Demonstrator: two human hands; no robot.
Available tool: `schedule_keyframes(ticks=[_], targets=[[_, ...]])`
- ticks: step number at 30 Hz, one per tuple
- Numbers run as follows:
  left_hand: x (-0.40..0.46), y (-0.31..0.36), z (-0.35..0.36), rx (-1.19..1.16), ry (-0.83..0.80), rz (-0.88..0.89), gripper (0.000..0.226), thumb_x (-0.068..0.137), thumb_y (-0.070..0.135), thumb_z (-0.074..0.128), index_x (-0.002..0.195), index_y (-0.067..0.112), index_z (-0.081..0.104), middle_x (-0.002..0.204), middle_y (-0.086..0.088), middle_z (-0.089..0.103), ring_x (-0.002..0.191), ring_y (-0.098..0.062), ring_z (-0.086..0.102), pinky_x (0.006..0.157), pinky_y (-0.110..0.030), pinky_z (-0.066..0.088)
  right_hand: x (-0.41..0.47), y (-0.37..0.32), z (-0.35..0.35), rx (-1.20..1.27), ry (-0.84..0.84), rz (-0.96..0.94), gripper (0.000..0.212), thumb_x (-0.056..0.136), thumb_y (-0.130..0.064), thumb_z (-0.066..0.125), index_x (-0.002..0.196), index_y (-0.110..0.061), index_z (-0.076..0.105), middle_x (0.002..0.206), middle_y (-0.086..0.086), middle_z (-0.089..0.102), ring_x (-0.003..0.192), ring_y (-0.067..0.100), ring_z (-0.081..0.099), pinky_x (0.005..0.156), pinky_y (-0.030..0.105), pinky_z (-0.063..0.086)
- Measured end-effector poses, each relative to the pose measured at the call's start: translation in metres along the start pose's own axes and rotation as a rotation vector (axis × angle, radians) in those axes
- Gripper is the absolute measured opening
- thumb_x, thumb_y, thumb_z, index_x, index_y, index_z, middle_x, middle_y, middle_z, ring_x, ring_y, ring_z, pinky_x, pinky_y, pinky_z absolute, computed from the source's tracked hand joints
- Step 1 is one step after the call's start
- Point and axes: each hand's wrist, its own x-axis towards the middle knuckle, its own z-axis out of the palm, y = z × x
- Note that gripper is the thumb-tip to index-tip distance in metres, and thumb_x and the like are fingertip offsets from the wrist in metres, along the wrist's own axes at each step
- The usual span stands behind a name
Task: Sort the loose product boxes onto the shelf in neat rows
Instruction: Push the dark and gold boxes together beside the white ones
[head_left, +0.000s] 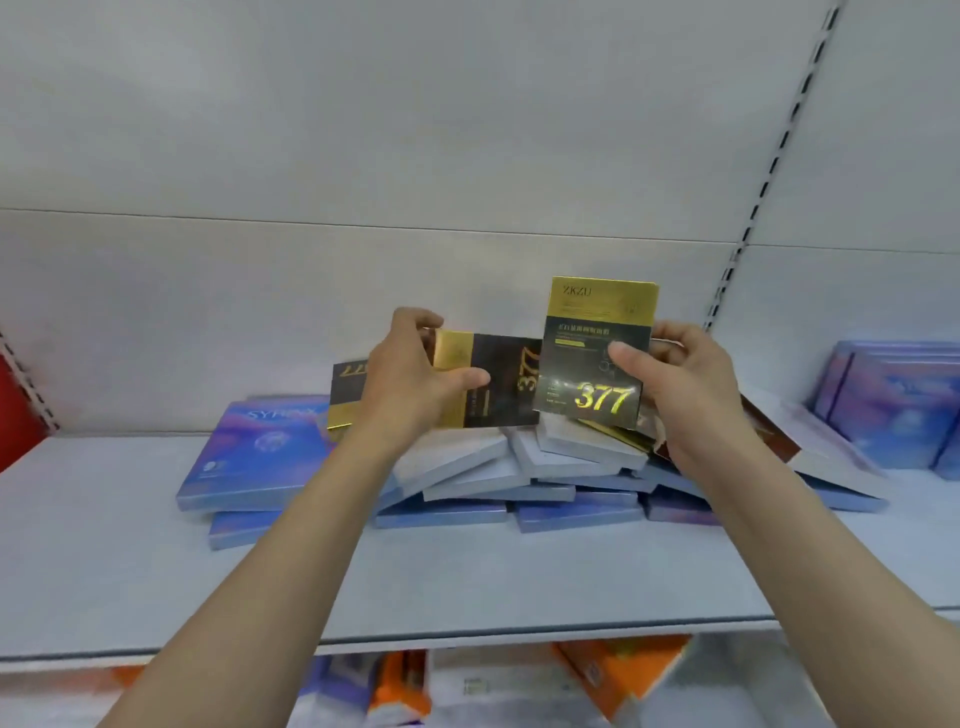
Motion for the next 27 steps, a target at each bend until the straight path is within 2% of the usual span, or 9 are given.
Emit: schedule_keyframes(ticks=[4, 9, 11, 15, 18, 21, 24, 27], targets=[[-0.018, 0.043, 0.021, -0.068, 0.077, 0.093, 0.042, 0.069, 0.035, 0.085, 0.099, 0.028, 0.057, 0.089, 0.017, 0.060, 0.083, 0.001, 0.057, 0.063, -0.008, 0.039, -0.001, -0.007, -0.053, 0.070, 0.024, -0.050, 0.035, 0.082, -0.004, 0.075, 0.111, -0.014, 0.057, 0.098, 0.005, 0.074, 0.085, 0.020, 0.074, 0.067, 0.030, 0.057], [-0.045, 0.115, 0.068, -0.147, 0.107, 0.221, 0.031, 0.077, 0.036, 0.079, 0.104, 0.027, 0.069, 0.095, 0.014, 0.068, 0.089, -0.003, 0.062, 0.074, -0.013, 0.047, 0.002, -0.012, -0.147, 0.092, 0.051, -0.107, 0.031, 0.086, -0.002, 0.071, 0.108, -0.019, 0.056, 0.097, 0.005, 0.073, 0.088, 0.021, 0.073, 0.069, 0.031, 0.058], [-0.057, 0.147, 0.100, -0.163, 0.064, 0.272, 0.032, 0.076, 0.036, 0.079, 0.106, 0.029, 0.071, 0.096, 0.014, 0.070, 0.090, -0.003, 0.063, 0.077, -0.017, 0.049, 0.004, -0.015, -0.195, 0.082, 0.056, -0.116, 0.034, 0.087, -0.004, 0.071, 0.112, -0.021, 0.057, 0.099, 0.002, 0.074, 0.091, 0.019, 0.073, 0.074, 0.035, 0.058], [-0.079, 0.201, 0.181, -0.196, -0.094, 0.307, 0.031, 0.076, 0.035, 0.079, 0.105, 0.038, 0.069, 0.098, 0.013, 0.069, 0.091, -0.003, 0.062, 0.077, -0.018, 0.048, 0.004, -0.013, -0.293, 0.086, 0.101, -0.133, 0.037, 0.088, -0.003, 0.069, 0.122, -0.013, 0.058, 0.105, 0.005, 0.074, 0.092, 0.019, 0.073, 0.071, 0.032, 0.058], [-0.096, 0.227, 0.246, -0.229, -0.231, 0.278, 0.032, 0.078, 0.031, 0.078, 0.108, 0.032, 0.066, 0.099, 0.006, 0.068, 0.092, -0.010, 0.063, 0.077, -0.025, 0.049, 0.004, -0.004, -0.363, 0.073, 0.137, -0.115, 0.039, 0.089, -0.003, 0.067, 0.126, -0.011, 0.057, 0.107, 0.006, 0.073, 0.092, 0.020, 0.073, 0.077, 0.036, 0.059], [-0.108, 0.244, 0.305, -0.286, -0.340, 0.205, 0.036, 0.077, 0.021, 0.079, 0.108, 0.026, 0.060, 0.098, 0.001, 0.068, 0.092, -0.015, 0.065, 0.081, -0.032, 0.052, 0.008, 0.005, -0.424, 0.069, 0.183, -0.079, 0.038, 0.089, -0.002, 0.067, 0.125, -0.010, 0.057, 0.107, 0.009, 0.073, 0.090, 0.021, 0.073, 0.073, 0.035, 0.058], [-0.112, 0.267, 0.354, -0.283, -0.432, 0.205, 0.034, 0.077, 0.010, 0.073, 0.103, 0.023, 0.056, 0.098, 0.000, 0.066, 0.090, -0.016, 0.063, 0.072, -0.027, 0.049, 0.016, 0.015, -0.476, 0.065, 0.243, -0.060, 0.039, 0.088, -0.003, 0.069, 0.125, -0.011, 0.058, 0.105, 0.008, 0.074, 0.092, 0.023, 0.073, 0.075, 0.038, 0.058], [-0.109, 0.292, 0.398, -0.293, -0.497, 0.263, 0.029, 0.077, 0.006, 0.073, 0.100, 0.020, 0.061, 0.097, -0.003, 0.066, 0.087, -0.015, 0.062, 0.073, -0.025, 0.048, 0.028, 0.025, -0.522, 0.056, 0.306, -0.060, 0.033, 0.090, -0.009, 0.069, 0.121, -0.015, 0.058, 0.100, 0.003, 0.075, 0.088, 0.016, 0.074, 0.069, 0.031, 0.057]])
